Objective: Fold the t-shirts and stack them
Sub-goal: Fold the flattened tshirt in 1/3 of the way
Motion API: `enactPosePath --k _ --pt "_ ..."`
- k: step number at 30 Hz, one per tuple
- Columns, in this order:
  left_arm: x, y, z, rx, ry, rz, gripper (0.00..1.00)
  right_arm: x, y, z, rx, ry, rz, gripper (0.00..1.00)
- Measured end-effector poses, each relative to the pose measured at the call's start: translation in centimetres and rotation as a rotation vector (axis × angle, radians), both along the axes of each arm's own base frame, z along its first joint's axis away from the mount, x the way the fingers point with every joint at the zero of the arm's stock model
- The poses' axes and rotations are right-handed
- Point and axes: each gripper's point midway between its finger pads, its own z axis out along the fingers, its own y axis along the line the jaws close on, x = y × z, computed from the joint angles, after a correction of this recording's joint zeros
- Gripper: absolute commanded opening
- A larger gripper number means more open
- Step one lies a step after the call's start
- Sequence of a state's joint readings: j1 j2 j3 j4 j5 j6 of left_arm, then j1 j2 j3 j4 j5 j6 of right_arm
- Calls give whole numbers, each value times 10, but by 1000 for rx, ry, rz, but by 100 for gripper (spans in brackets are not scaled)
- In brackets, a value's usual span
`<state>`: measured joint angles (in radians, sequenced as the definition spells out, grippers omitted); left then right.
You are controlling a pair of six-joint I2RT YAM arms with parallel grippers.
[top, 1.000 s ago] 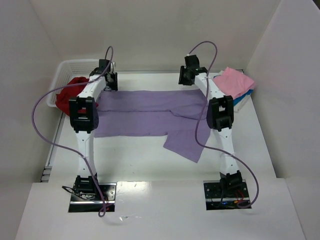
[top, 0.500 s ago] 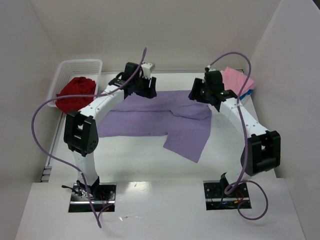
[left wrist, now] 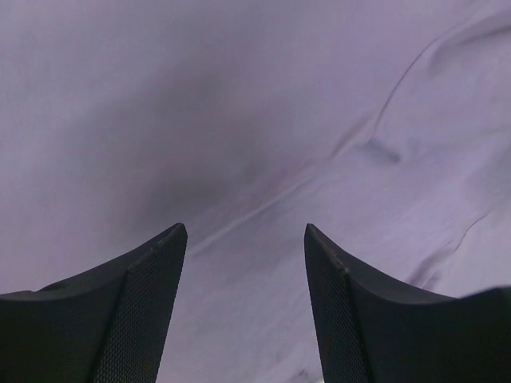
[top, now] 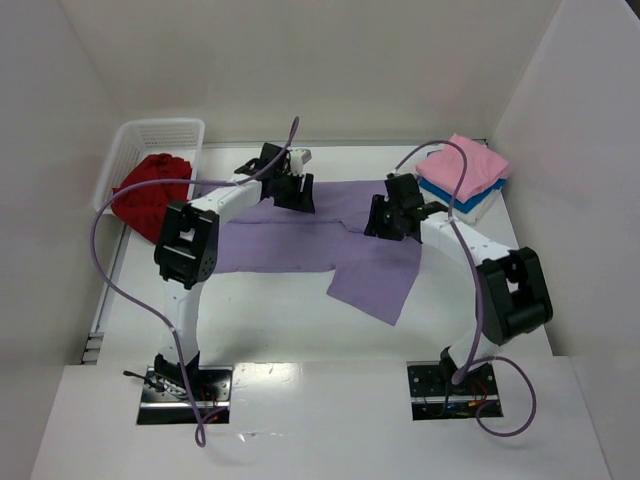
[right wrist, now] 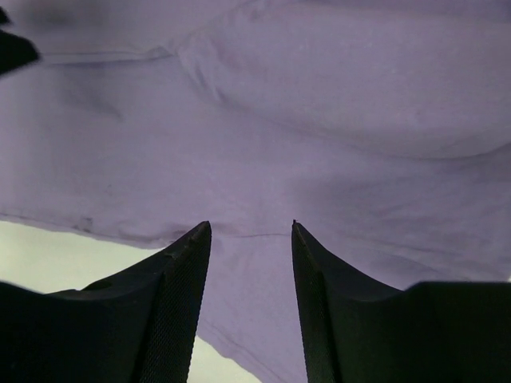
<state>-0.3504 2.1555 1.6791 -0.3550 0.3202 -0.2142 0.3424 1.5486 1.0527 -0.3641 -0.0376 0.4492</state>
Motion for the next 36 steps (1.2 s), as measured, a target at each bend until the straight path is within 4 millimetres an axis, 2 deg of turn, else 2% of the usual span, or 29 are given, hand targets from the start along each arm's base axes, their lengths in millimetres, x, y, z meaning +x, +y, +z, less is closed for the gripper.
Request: enactPosePath --k 6,8,10,18,24,36 --pt "17 -16 19 -64 -54 -37 69 -2 3 -43 -44 101 4 47" --pt "19 -18 19 -70 -57 -40 69 -1 2 -48 -54 111 0 47" --pt "23 -19 15 -72 -58 -41 69 1 1 -50 -63 113 -6 47" --pt "28 -8 -28 0 2 7 70 22 -6 -55 -120 95 -52 47" --pt "36 0 -27 26 -1 59 71 37 -11 -67 -174 104 -83 47" --pt "38 3 -29 43 0 75 71 59 -21 -75 -262 88 -120 47"
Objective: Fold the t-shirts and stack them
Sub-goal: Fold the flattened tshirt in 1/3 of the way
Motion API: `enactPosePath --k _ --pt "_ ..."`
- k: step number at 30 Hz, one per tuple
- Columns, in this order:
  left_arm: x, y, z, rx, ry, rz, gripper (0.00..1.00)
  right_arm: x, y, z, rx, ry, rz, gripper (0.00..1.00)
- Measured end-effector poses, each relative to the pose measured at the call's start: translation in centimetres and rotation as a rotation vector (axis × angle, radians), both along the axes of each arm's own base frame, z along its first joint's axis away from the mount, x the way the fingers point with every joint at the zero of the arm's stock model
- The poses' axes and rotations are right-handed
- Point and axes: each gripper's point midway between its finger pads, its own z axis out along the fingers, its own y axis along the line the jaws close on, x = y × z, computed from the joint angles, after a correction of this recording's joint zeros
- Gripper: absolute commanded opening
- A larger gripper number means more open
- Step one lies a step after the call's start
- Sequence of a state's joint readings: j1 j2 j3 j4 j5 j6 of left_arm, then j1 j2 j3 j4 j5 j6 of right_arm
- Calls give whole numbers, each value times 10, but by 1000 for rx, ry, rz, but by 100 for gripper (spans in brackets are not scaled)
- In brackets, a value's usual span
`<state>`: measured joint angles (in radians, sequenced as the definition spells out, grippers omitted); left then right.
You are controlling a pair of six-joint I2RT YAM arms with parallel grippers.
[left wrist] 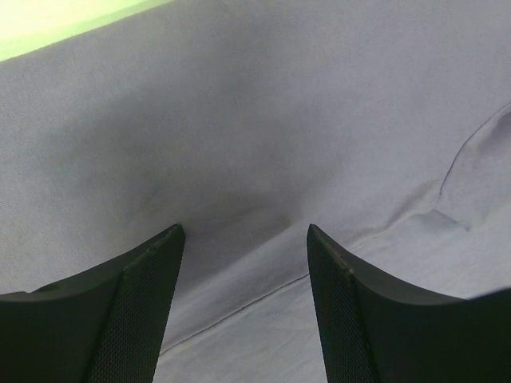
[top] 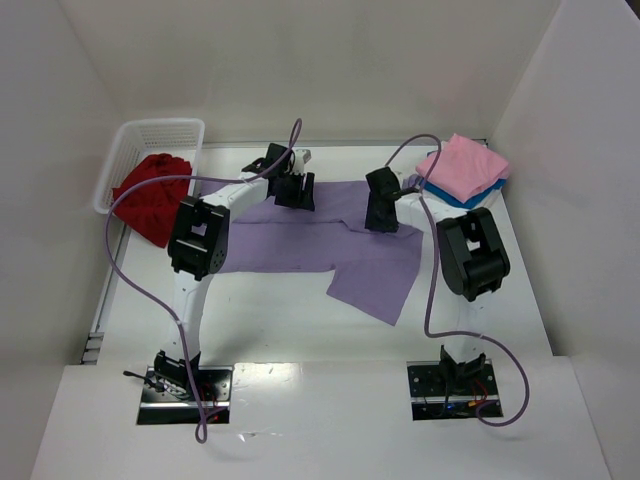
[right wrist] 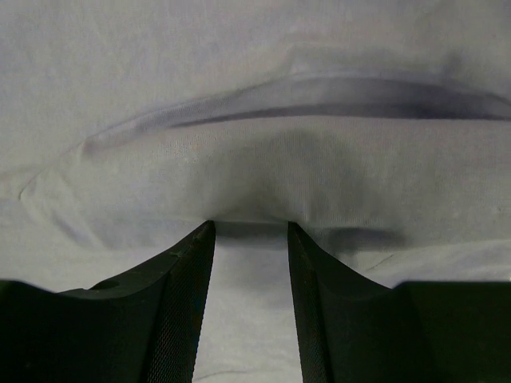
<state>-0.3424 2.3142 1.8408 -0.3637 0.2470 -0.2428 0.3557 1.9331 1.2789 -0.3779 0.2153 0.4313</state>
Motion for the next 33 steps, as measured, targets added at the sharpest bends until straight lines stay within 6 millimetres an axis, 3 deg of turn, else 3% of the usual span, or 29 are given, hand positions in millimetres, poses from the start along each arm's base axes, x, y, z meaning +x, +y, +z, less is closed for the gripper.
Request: enactPosePath --k 9,18,22,27,30,33 --pt "2 -1 0 -1 -1 -1 73 23 1 -1 -31 -26 -7 49" --pt "2 -1 0 -1 -2 -1 73 30 0 4 -33 -39 -9 54" --pt "2 -1 0 -1 -2 -1 73 20 4 25 14 -62 9 58" --pt "3 -1 0 -1 1 -2 73 7 16 72 116 -153 55 58" --pt "3 -2 0 -1 0 -3 73 3 26 76 137 -161 78 58" --pt "3 -1 0 -2 1 -3 73 -5 43 64 135 -132 116 58"
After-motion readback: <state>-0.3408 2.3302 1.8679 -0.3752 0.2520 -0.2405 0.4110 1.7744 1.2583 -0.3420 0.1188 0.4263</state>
